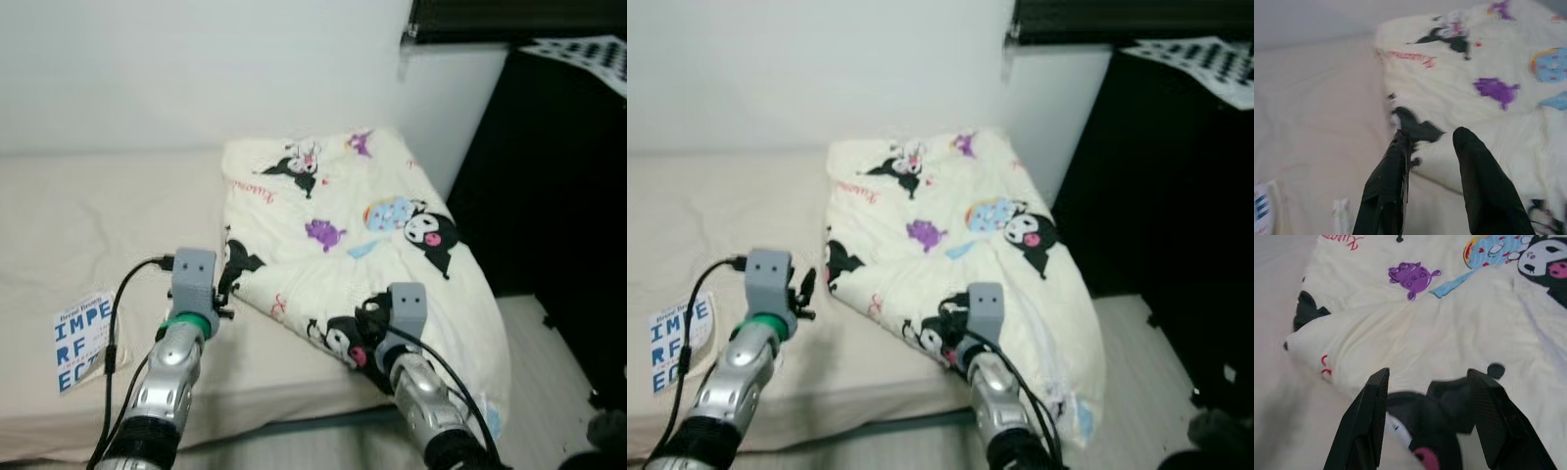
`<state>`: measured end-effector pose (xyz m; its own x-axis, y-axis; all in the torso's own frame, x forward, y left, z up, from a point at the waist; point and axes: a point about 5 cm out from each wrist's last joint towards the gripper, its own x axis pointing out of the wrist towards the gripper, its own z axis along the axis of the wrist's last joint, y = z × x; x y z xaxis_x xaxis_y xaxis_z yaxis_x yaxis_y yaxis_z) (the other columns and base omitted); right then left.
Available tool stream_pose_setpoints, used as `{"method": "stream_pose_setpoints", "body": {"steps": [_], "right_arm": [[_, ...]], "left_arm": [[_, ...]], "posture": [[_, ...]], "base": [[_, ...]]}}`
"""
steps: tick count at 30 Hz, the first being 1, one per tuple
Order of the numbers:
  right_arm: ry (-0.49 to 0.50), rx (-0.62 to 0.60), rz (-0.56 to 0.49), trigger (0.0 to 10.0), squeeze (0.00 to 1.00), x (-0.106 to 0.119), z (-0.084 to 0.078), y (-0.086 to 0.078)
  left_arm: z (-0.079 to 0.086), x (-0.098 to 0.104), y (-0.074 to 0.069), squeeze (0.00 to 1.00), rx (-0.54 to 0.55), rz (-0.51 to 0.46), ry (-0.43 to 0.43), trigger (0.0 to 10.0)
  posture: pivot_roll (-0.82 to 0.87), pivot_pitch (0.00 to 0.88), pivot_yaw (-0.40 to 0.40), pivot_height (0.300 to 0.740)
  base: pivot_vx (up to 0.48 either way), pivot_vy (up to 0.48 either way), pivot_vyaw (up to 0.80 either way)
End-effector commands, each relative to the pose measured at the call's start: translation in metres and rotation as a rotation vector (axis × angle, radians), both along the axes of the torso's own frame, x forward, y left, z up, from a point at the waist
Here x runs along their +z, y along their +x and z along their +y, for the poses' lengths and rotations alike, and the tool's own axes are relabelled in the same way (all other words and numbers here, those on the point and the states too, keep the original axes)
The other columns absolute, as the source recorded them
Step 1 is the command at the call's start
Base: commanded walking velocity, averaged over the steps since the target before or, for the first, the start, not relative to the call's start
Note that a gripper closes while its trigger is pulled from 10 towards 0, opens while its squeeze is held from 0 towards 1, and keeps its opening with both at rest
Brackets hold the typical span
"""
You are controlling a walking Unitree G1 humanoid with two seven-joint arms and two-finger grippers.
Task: Clean up the room
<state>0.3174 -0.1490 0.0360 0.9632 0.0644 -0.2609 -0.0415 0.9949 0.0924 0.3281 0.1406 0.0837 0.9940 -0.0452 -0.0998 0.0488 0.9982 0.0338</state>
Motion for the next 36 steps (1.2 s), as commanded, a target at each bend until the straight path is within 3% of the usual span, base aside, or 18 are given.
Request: {"method": "stream_pose_setpoints", "body": {"steps": [1, 22, 36], "right_arm": [[0.008, -0.005, 0.024, 10.0, 0.00, -0.006, 0.001, -0.004], [-0.002, 0.063, 0.020, 10.0, 0.00, -0.004, 0.007, -0.002], [0.024, 0.050, 0.019, 10.0, 0.00, -0.002, 0.006, 0.000]], "left_arm": [[0.005, -0.004, -0.003, 0.00, 0.019, 0.012, 0.006, 10.0], [0.010, -0.013, -0.010, 0.00, 0.090, 0.031, 0.016, 10.0], [0.016, -0.021, -0.014, 0.00, 0.076, 0.072, 0.046, 10.0]], "posture": [[0.01, 0.000, 0.090, 0.740], [0.03, 0.000, 0.063, 0.740], [0.02, 0.000, 0.069, 0.740]], "base": [[0.000, 0.000, 0.00], [0.000, 0.000, 0.00], [0.000, 0.000, 0.00]]}}
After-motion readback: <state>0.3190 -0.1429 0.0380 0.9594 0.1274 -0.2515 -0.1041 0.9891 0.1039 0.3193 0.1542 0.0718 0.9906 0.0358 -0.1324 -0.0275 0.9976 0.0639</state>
